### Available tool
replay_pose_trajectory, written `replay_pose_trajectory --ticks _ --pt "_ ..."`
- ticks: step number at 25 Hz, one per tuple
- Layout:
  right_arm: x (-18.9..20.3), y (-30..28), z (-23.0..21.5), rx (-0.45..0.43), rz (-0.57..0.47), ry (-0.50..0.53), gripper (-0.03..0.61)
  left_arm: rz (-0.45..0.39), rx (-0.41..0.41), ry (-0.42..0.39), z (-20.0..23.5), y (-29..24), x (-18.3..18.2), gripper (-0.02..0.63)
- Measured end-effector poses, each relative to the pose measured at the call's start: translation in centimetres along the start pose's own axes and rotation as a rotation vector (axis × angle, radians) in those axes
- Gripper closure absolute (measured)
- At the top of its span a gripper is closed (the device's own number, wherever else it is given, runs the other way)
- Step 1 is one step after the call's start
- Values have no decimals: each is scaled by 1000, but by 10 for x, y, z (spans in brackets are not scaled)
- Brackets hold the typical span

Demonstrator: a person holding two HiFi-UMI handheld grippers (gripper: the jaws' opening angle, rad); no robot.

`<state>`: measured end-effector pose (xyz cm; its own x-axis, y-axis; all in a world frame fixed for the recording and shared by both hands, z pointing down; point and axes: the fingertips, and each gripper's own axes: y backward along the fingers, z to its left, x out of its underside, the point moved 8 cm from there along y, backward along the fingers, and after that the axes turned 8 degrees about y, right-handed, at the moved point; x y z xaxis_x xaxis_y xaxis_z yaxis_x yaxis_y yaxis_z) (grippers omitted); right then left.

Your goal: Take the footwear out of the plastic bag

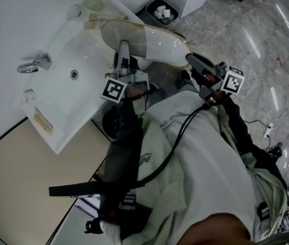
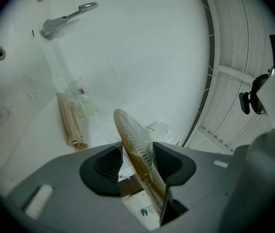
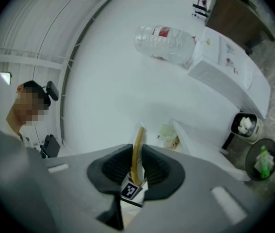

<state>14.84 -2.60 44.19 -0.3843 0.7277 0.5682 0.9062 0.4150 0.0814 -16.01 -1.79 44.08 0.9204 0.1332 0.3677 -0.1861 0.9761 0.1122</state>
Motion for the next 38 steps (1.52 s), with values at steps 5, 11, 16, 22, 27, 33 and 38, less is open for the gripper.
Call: replay_pose_trajectory --ticks 5,11,16,22,27,33,38 --pt "2 -2 -3 57 14 104 517 -14 4 40 1 -1 3 420" --pt "12 -11 -9 134 72 230 518 3 -127 55 31 6 6 422" --pt "15 -18 -10 211 158 428 518 -16 -136 42 32 13 2 426" --pt "14 -21 -2 432 260 784 515 21 -150 -4 28 10 7 425" --pt "15 -28 19 476 283 1037 514 12 -151 16 29 10 5 414" --pt "5 -17 25 246 113 668 528 -10 -48 31 20 8 -4 389" --pt "-11 2 11 86 -18 253 528 -70 -6 13 19 12 -26 427"
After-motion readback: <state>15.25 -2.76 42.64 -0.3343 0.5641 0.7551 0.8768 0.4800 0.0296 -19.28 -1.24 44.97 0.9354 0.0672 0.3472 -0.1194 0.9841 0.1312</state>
